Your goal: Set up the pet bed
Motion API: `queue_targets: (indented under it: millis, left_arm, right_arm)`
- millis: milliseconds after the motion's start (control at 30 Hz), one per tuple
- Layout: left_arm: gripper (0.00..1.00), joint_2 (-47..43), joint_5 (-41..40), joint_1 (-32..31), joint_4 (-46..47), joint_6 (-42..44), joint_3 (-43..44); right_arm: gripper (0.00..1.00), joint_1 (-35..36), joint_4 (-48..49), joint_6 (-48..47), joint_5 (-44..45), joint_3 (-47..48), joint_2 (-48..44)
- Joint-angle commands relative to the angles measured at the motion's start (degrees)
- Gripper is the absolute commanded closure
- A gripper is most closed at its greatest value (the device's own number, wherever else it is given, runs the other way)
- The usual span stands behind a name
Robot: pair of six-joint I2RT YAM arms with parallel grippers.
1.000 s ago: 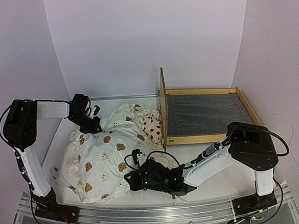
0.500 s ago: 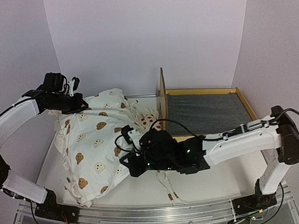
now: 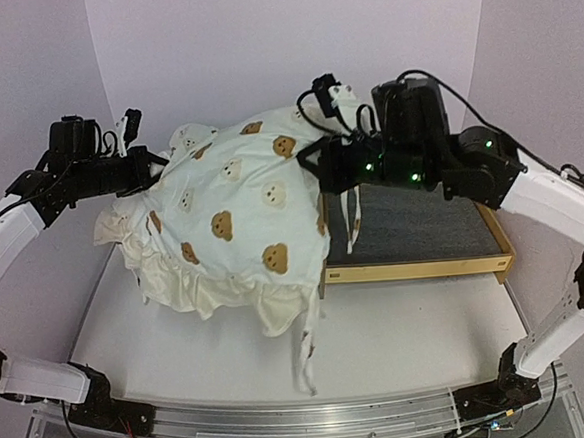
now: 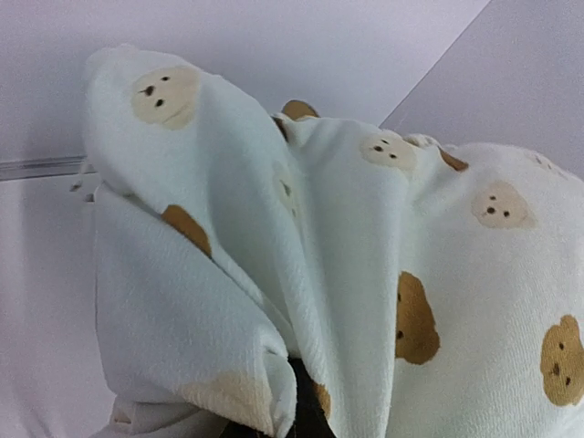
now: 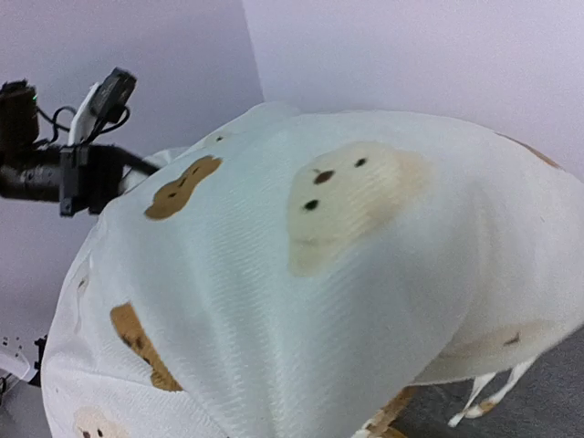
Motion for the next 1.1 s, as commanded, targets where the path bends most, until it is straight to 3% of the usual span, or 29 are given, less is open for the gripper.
queue_targets:
  millis: [0,333,567,933,1067]
  left_arm:
    - [1.0,3.7,0.1,-8.5,9.3,-1.8,5.7]
    - [1.0,18.5,-2.6,-21.5,18.4,-3.5,17.8]
    - [1.0,30.0,-3.4,-28.1,18.6,-2.4,30.6]
    - [1.0,49.9,-2.8,-33.8,18.1,-3.3,51.3]
    - [1.0,57.2,-3.0,-33.9,16.2,-3.1,60.7]
  right_arm:
    - [1.0,-4.6,-8.9,-4.2,1.3,11.8,1.4]
    - [1.0,-21.9,-18.4,-5.8,1.7,23.1,2.9]
    - [1.0,-34.7,-19.8,-5.5,1.4,23.2,4.2]
    - [1.0,-56.4,-20.3,0.4,-7.4,23.7,9.5]
    - [1.0,-60.7,-20.2,2.1,-11.3,22.8,11.7]
